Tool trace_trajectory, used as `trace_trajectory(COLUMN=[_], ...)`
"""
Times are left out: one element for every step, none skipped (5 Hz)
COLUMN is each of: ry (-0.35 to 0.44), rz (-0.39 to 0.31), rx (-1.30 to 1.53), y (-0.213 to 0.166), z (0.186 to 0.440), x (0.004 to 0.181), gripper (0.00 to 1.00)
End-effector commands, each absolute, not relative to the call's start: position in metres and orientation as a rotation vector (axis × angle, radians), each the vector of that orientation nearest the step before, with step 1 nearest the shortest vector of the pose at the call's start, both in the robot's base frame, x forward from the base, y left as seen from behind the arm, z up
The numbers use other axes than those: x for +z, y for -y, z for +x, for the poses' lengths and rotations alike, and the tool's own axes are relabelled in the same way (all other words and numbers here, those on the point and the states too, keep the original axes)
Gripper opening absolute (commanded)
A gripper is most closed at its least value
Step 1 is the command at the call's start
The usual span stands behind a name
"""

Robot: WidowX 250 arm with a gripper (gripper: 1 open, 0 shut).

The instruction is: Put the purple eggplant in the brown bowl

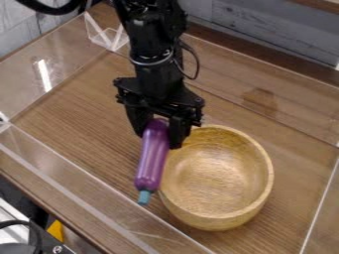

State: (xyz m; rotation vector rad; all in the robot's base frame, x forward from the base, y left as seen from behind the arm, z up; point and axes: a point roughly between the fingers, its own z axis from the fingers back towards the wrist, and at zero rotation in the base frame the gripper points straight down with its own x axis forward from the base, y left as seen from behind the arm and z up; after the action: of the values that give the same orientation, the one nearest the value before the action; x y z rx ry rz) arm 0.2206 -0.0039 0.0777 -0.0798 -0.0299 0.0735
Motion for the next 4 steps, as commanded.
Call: trace_trajectory(ry=[0.088,0.088,0.084,0.072], rz=[-0.072,-0.072,-0.071,-0.065], rx=[0.061,0.026,-0.017,-0.054], y=[0.005,0.015,0.033,0.052], z=[0.225,0.227,0.229,0.232], x=[0.088,0.088,0.085,0.08], gripper=[0.0,0.0,0.0,0.0])
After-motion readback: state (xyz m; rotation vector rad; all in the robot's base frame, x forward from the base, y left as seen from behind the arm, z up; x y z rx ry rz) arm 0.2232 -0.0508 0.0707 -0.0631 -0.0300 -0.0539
